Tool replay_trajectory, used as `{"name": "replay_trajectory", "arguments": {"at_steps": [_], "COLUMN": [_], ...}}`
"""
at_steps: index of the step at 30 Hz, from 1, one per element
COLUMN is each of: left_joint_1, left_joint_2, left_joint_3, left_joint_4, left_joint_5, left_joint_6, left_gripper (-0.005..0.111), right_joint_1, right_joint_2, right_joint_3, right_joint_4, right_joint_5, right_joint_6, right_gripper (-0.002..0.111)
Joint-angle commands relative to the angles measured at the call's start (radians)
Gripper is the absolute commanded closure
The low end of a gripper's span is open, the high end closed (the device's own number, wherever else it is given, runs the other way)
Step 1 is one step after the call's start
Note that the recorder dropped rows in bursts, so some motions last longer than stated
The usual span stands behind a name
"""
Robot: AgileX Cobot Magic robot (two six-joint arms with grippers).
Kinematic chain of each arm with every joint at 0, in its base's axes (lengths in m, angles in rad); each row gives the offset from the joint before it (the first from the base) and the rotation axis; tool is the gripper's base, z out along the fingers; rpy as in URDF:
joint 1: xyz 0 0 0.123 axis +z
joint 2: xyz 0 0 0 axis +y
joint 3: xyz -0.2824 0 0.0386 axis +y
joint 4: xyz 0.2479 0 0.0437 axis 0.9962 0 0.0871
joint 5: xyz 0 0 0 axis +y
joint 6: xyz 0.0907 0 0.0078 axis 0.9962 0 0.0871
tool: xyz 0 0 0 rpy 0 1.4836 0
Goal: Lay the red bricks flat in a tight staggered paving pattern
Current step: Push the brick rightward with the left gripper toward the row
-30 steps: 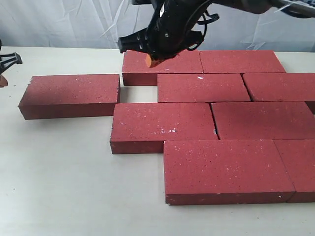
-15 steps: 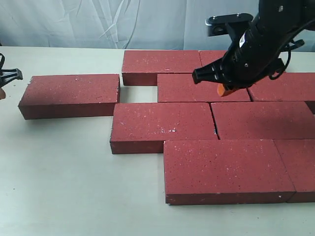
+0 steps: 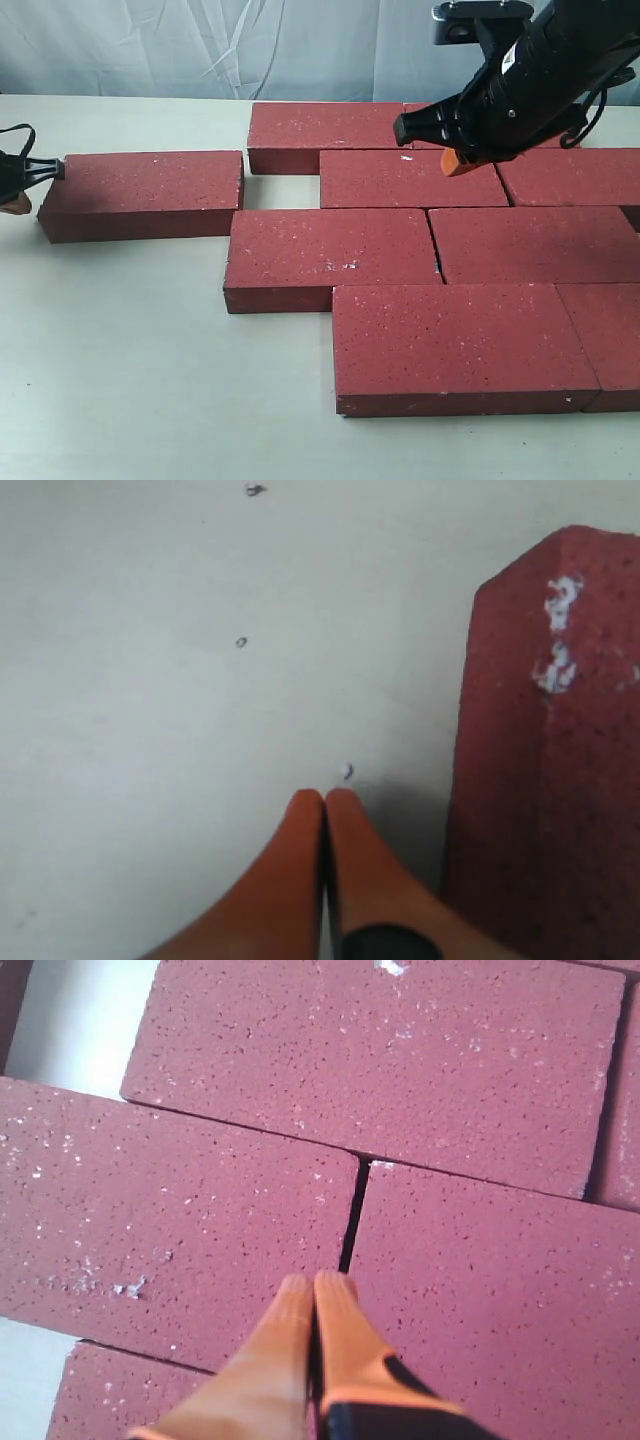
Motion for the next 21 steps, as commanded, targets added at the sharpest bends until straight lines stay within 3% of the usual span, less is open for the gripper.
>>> {"name": "replay_trajectory", "arguments": {"at_steps": [1,4,7,14,21], "left_joint_1": [0.004,0.004,0.004,0.004,0.004], "left_joint_2": [0.041,0.060,0.060,0.060,0.060], "left_joint_3": [-0.035,-0.049,-0.049,-0.049,-0.049], "left_joint_4": [-0.122,-0.336,-0.456,-0.559,-0.580], "left_joint_5": [-0.013,0.007,0.007,0.001,-0.011], "left_joint_6": [0.123,0.330,0.476,0.615,0.621], "left_gripper": [0.107,0.107,0.107,0.107,0.107], "right_joint_1": [-0.004,-0.004,-0.004,-0.004,-0.004], "right_joint_2": [-0.010,-0.010,-0.010,-0.010,-0.010], "right_joint_3": [0.006,0.006,0.006,0.006,0.006], "right_joint_4": [-0.001,-0.001,-0.001,-0.001,-0.001], "right_joint_5": [-0.017,-0.017,-0.019,-0.019,-0.021], "right_joint_6": [-0.005,-0.005,-0.005,-0.005,-0.005], "right_gripper": [0.109,0.109,0.109,0.109,0.109]}}
